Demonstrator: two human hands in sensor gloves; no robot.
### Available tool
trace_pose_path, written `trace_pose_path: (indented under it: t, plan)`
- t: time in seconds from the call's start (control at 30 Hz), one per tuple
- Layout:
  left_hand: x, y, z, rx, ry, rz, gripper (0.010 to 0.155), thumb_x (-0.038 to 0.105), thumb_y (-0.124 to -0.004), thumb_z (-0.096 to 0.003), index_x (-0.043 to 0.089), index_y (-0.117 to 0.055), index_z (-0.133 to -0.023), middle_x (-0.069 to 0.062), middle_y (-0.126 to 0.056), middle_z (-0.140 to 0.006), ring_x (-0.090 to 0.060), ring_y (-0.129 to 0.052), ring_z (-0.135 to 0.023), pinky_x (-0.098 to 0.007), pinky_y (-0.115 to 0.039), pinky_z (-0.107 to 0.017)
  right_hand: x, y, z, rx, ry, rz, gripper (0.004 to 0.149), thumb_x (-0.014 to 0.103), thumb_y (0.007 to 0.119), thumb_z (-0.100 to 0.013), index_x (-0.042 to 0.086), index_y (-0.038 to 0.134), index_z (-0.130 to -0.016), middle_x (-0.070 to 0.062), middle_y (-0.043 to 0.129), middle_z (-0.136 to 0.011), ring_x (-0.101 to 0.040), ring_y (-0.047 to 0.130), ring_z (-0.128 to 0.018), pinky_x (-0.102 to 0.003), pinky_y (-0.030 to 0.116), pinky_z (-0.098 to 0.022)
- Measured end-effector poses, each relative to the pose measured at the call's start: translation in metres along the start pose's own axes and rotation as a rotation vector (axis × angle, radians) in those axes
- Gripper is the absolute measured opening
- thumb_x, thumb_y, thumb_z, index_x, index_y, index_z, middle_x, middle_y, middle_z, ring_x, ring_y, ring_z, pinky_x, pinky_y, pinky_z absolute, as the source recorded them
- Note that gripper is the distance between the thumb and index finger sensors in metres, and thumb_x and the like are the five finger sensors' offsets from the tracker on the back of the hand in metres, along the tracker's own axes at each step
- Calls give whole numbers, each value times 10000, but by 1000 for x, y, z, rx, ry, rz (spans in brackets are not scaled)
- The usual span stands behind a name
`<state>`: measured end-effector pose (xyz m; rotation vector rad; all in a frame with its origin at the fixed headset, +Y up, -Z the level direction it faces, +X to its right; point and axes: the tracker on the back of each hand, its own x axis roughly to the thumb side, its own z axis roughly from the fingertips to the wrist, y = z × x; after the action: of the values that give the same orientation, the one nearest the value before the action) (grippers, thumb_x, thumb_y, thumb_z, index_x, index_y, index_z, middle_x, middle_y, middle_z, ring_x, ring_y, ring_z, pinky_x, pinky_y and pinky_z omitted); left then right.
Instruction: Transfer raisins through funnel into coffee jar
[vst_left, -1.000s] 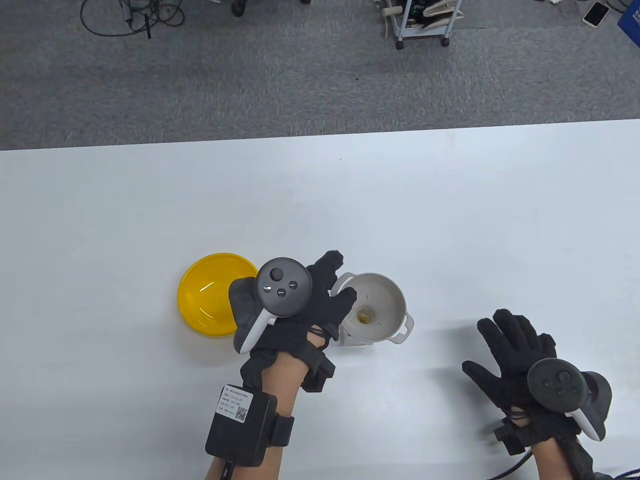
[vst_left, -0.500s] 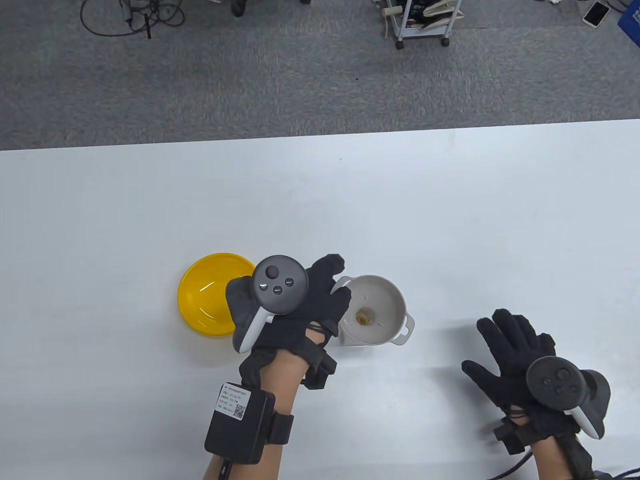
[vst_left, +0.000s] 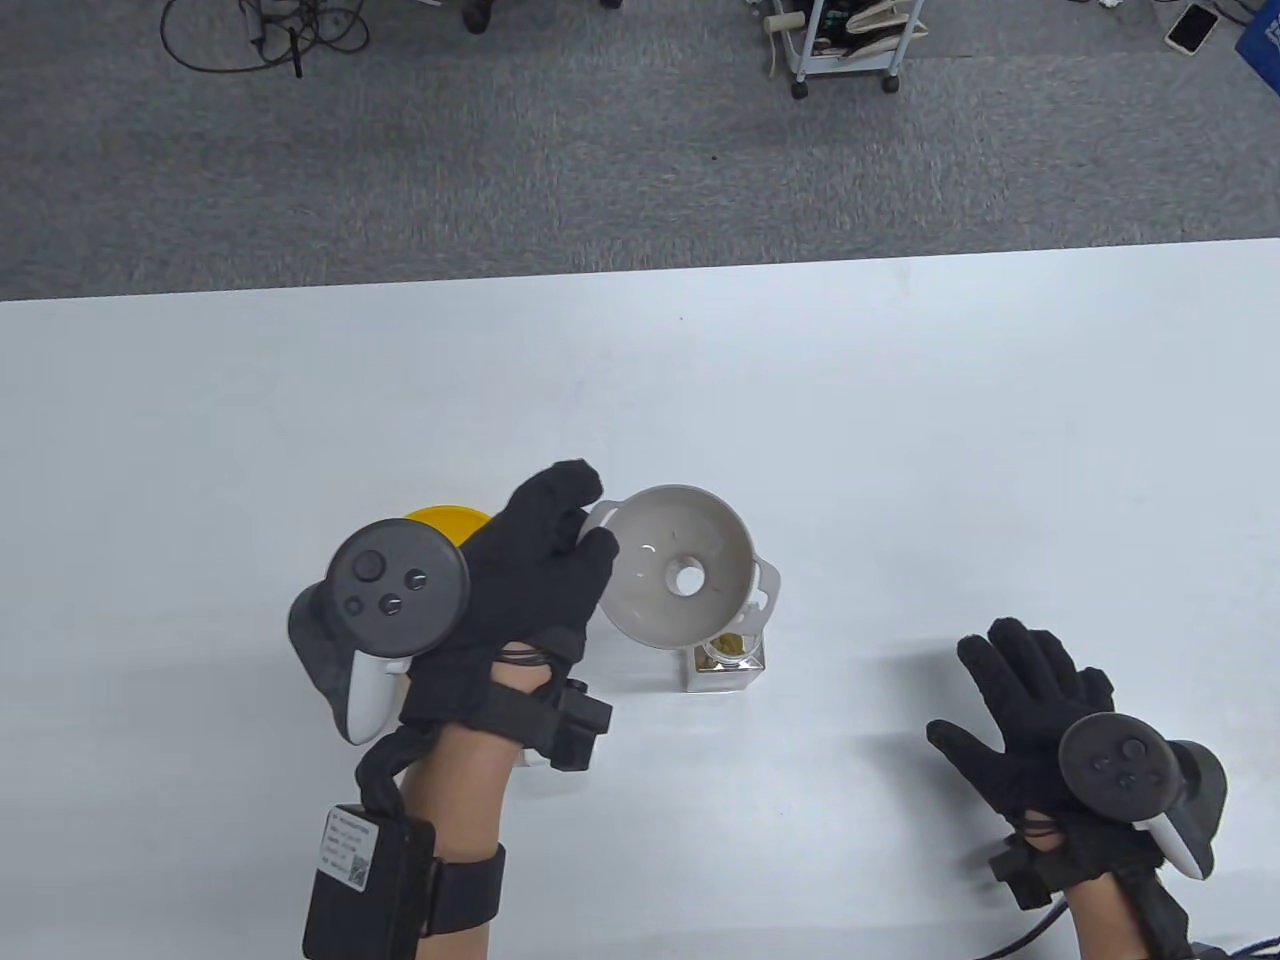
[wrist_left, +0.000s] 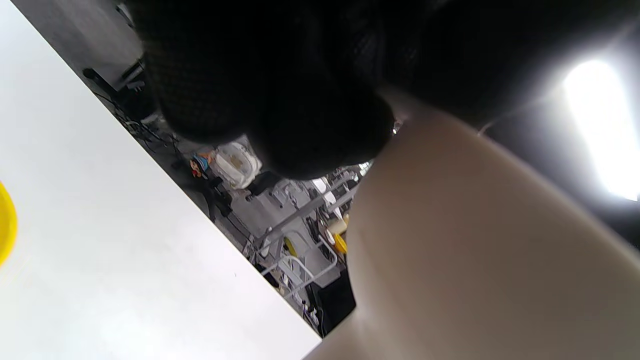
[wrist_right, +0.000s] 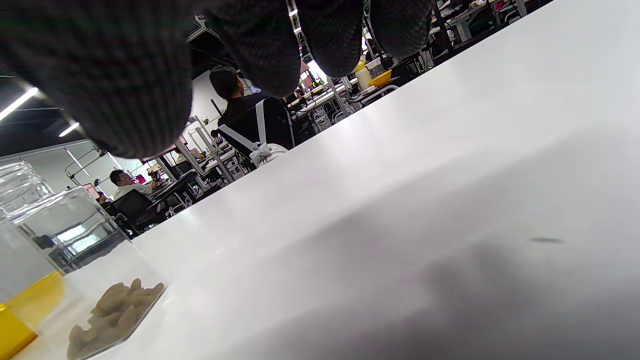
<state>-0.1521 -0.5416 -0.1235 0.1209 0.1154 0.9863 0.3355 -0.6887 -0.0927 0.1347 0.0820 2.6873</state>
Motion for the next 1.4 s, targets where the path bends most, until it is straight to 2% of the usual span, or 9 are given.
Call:
trace_pose_path:
  t: [0.1,0.27,0.57,0.8,1.03,1.13,1.23,1.4]
  plan:
    - [-21,19,-1,55,43,2,502,413,-973,-451,408,-796,-921,-5,-1052,-747,-227,-1091,-537,-391,-936,-475,0,0,0,4,1,-2,799,626,885,-368,281,655,-1051,-93,540,-1192,-428,504,-1094,-768,359,-716]
    - [-63,30,-4,115,146,-17,440,407,-976,-448,412,-844,-868,-11,-1053,-724,-227,-1087,-514,-396,-933,-463,0,1,-1,10,1,-1,799,626,884,-369,281,653,-1052,-94,537,-1193,-427,501,-1095,-768,360,-715]
    - [-133,25,-23,121,371,-46,465,422,-1001,-423,333,-865,-858,10,-1070,-684,-209,-1096,-480,-381,-945,-445,-2,3,-5,26,11,-6,797,624,885,-369,282,655,-1051,-95,537,-1193,-427,499,-1095,-769,359,-714]
    - [-176,13,-42,35,535,-30,474,428,-997,-422,306,-864,-860,9,-1067,-640,-184,-1088,-428,-372,-947,-418,-4,4,-7,35,18,-17,801,625,882,-371,279,649,-1054,-97,531,-1194,-428,495,-1096,-768,356,-716]
    - [-204,10,-53,-17,631,30,469,467,-946,-455,285,-851,-878,3,-1058,-628,-156,-1082,-399,-351,-950,-390,-4,4,-9,46,22,-15,802,626,881,-371,278,647,-1055,-97,532,-1193,-428,493,-1095,-767,355,-716]
    - [-211,11,-54,-24,662,23,435,471,-929,-468,318,-871,-871,-3,-1067,-638,-169,-1089,-414,-354,-950,-399,-4,5,-9,49,25,-15,798,626,877,-372,280,649,-1054,-98,529,-1194,-426,493,-1096,-766,357,-716]
    - [-213,13,-52,-22,660,-20,439,477,-908,-475,309,-870,-879,-15,-1067,-668,-191,-1097,-435,-362,-948,-404,-4,5,-10,53,26,-28,798,631,869,-374,277,649,-1055,-98,528,-1195,-428,494,-1094,-767,356,-716]
    - [-204,19,-41,53,588,-73,515,533,-859,-479,296,-816,-935,-52,-1022,-757,-241,-1071,-519,-397,-917,-455,-3,6,-11,61,25,-24,796,630,869,-374,278,651,-1054,-99,528,-1195,-429,495,-1094,-765,357,-717]
